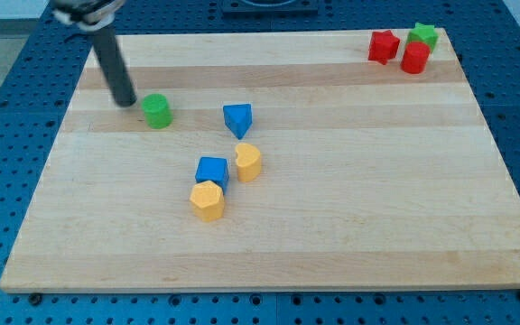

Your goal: Push the green circle a bit right

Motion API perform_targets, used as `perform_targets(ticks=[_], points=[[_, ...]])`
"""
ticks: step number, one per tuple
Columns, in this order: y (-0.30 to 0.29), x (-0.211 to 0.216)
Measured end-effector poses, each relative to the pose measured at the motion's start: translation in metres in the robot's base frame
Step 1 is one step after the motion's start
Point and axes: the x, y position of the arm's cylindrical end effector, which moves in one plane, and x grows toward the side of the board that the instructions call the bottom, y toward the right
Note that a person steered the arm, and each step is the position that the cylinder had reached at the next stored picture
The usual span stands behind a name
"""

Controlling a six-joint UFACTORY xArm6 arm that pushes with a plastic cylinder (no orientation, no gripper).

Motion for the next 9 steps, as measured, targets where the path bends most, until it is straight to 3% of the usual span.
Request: perform_targets(ticks=[1,4,5,6,7,9], points=[[-0.002,0.043],[0.14,-0.03],[0.168,-0.032],[0.152,-0.005],[0.117,-0.007],[0.077,-0.05]])
